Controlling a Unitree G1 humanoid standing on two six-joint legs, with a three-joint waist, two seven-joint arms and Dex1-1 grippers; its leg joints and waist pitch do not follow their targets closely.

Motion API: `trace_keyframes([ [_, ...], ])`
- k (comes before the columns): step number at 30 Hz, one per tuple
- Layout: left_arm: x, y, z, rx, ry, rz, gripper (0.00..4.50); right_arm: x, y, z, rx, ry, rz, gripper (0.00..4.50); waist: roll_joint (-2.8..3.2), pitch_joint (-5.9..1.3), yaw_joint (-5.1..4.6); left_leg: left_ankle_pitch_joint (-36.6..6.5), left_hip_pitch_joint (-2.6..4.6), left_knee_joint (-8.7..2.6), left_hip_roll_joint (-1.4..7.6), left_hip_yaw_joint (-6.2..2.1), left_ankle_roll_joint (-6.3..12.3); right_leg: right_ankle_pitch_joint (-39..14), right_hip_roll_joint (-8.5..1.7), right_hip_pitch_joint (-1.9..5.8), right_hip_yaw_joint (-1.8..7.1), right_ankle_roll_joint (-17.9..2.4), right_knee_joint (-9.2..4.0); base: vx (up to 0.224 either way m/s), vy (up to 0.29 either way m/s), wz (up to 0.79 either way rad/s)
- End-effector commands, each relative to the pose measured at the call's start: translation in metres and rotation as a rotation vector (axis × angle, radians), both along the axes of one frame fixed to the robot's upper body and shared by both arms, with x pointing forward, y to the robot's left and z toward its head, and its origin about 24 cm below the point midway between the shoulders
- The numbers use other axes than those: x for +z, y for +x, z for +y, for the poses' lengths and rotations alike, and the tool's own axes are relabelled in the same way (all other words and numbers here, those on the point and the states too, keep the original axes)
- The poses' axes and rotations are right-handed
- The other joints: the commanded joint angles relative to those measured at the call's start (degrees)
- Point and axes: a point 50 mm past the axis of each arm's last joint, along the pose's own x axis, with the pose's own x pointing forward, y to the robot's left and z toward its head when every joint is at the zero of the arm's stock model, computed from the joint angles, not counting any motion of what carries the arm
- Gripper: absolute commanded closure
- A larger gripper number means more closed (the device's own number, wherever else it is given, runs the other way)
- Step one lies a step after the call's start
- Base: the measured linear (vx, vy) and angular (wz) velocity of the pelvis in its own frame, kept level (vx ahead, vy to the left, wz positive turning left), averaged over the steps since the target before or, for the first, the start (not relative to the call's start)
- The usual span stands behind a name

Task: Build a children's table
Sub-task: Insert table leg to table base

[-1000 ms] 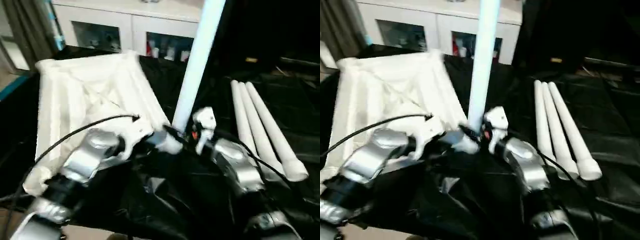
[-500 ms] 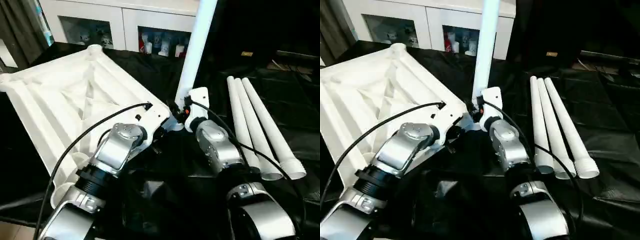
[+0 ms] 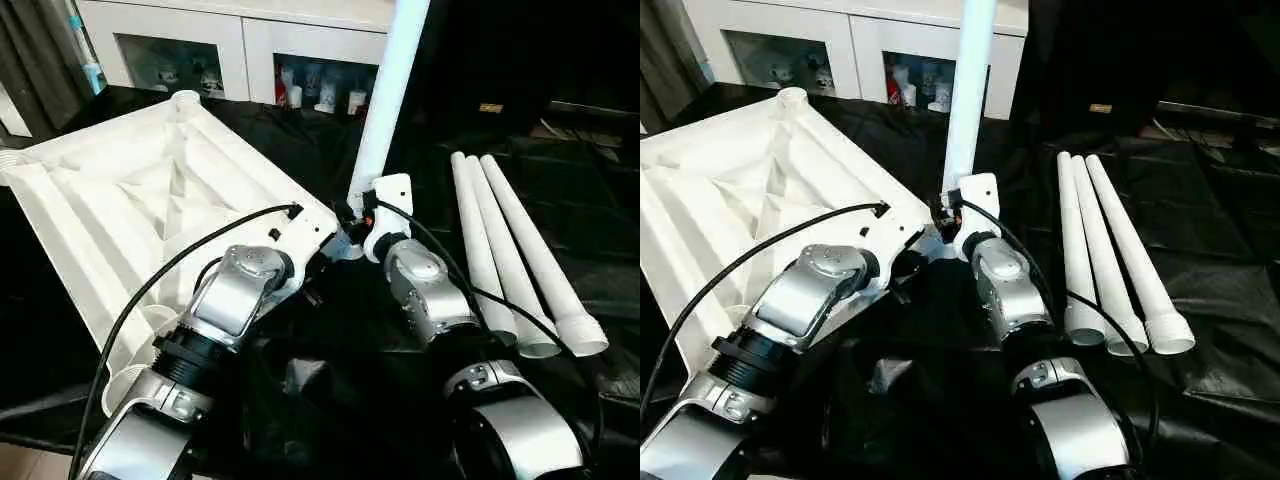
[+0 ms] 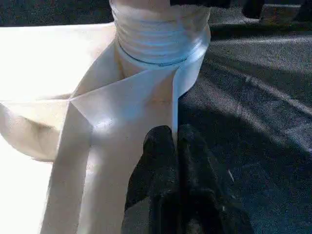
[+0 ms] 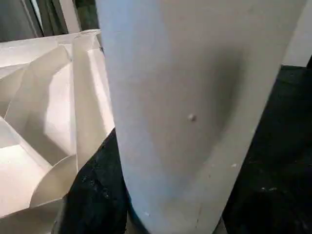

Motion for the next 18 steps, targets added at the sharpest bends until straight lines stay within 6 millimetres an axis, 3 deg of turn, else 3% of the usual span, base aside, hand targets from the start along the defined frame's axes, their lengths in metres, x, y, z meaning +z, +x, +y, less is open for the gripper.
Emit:
trace_keyframes([
  [1,0.008,0.002,-0.008,-0.040,-0.010,-0.032,4.50,-0.040,-0.019,0.016,0.084,-0.006,0.187,1.85,1.02,-2.61,0.21,-14.6,0.98,-4.88,3.68,-1.54,-0.17,-8.3,-5.30,1.44,3.05,-12.5,-4.79,0.000,0.000,0.00],
  [5,0.008,0.000,-0.007,-0.091,-0.021,-0.047,4.50,-0.032,-0.017,0.016,0.107,0.017,0.157,1.54,1.22,-3.03,0.19,-11.3,0.91,-4.50,3.64,-1.41,0.49,-3.0,-5.25,1.74,3.05,-13.5,-4.21,0.000,0.000,0.00],
  [10,0.009,-0.004,-0.004,-0.136,-0.033,-0.057,4.50,-0.018,-0.014,0.013,0.172,0.026,0.089,1.16,1.36,-3.40,0.14,-7.0,0.76,-3.95,3.63,-1.25,2.67,4.2,-5.22,2.27,2.85,-15.4,-3.50,0.000,0.000,0.00],
  [18,0.012,-0.006,0.008,-0.187,-0.038,-0.074,4.50,0.003,-0.016,-0.006,0.278,0.033,-0.001,0.52,1.44,-3.90,0.46,-2.5,0.87,-3.34,3.63,-1.15,5.25,10.2,-5.03,2.56,2.66,-16.8,-2.77,0.000,0.000,0.00],
])
